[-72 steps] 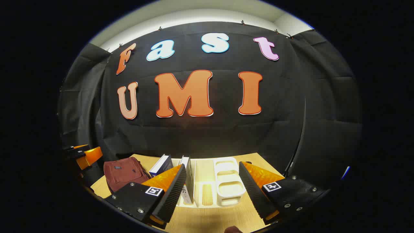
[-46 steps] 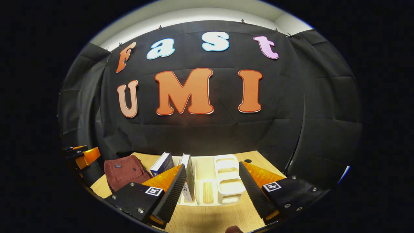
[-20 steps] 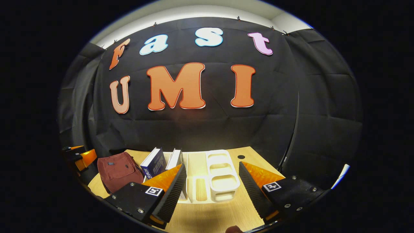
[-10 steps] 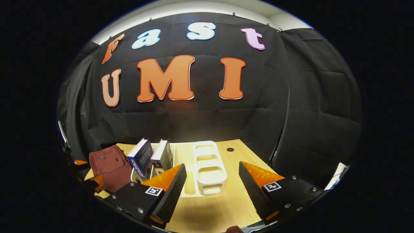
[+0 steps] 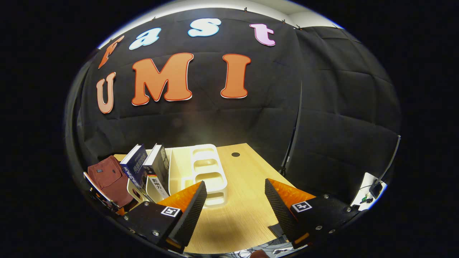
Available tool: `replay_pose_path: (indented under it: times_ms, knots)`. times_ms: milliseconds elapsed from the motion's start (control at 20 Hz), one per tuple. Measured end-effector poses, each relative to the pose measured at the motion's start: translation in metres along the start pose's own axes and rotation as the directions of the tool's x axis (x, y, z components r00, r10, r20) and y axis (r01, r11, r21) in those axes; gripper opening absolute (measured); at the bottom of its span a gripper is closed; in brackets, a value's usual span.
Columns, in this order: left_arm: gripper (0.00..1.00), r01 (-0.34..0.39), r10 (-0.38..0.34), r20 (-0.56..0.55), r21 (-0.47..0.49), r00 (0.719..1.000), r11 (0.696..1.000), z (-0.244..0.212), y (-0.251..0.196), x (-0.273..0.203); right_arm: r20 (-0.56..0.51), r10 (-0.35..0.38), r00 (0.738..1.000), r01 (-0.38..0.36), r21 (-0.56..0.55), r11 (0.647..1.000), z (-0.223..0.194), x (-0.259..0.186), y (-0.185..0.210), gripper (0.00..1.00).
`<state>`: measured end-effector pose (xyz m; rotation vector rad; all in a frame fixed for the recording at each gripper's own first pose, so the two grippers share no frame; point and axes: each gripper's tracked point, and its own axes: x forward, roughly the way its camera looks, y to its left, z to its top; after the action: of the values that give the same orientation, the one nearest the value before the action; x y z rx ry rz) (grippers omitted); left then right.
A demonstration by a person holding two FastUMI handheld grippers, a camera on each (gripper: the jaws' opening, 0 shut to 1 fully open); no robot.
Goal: Open the schoolbag, grab two books from the bookshelf and put them into the schoolbag.
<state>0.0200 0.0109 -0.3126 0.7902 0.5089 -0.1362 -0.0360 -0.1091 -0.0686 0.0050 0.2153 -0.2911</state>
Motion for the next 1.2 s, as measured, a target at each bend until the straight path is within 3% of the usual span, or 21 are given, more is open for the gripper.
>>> replay_pose_path:
  times_ms: [150, 500, 550, 600, 650, 750, 800, 850, 1050, 1200]
  knots:
    - [0.97, -0.037, 0.039, -0.047, 0.054, 0.998, 0.998, -0.011, -0.001, 0.027, -0.011, -0.018, 1.000, 0.018, 0.002, 1.000, -0.002, 0.001, -0.012, 0.97]
    - [0.95, 0.015, 0.000, -0.140, 0.100, 0.990, 0.995, -0.027, -0.013, 0.046, -0.041, -0.018, 0.999, 0.019, 0.031, 0.999, -0.006, 0.014, -0.026, 0.97]
    - [0.98, 0.024, -0.011, -0.140, 0.092, 0.990, 0.995, -0.025, -0.017, 0.045, -0.041, -0.010, 0.999, 0.012, 0.030, 0.999, -0.006, 0.016, -0.025, 0.97]
    - [0.72, 0.028, -0.014, -0.142, 0.095, 0.990, 0.995, -0.025, -0.017, 0.041, -0.041, -0.001, 0.999, 0.002, 0.029, 1.000, -0.006, 0.019, -0.023, 0.97]
    - [0.56, 0.026, -0.010, -0.151, 0.105, 0.989, 0.994, -0.022, -0.017, 0.041, -0.039, 0.008, 0.999, -0.007, 0.029, 1.000, -0.004, 0.021, -0.022, 0.97]
    - [0.40, 0.030, -0.005, -0.183, 0.133, 0.983, 0.991, -0.020, -0.013, 0.037, -0.032, 0.030, 0.999, -0.029, 0.033, 0.999, -0.001, 0.025, -0.019, 0.97]
    - [0.17, 0.039, -0.013, -0.195, 0.127, 0.981, 0.991, -0.019, -0.012, 0.037, -0.030, 0.044, 0.999, -0.043, 0.041, 0.998, 0.000, 0.027, -0.018, 0.97]
    - [0.07, 0.043, -0.025, -0.202, 0.085, 0.979, 0.995, -0.017, -0.011, 0.034, -0.029, 0.056, 0.998, -0.054, 0.048, 0.997, 0.001, 0.029, -0.017, 0.97]
    - [0.01, 0.089, -0.116, -0.272, -0.111, 0.955, 0.990, -0.022, -0.005, 0.035, -0.025, 0.111, 0.994, -0.108, 0.080, 0.991, 0.004, 0.037, -0.014, 0.97]
    - [0.01, 0.167, -0.199, -0.301, -0.128, 0.933, 0.978, -0.020, -0.005, 0.030, -0.025, 0.168, 0.985, -0.165, 0.094, 0.982, 0.005, 0.038, -0.004, 0.97]
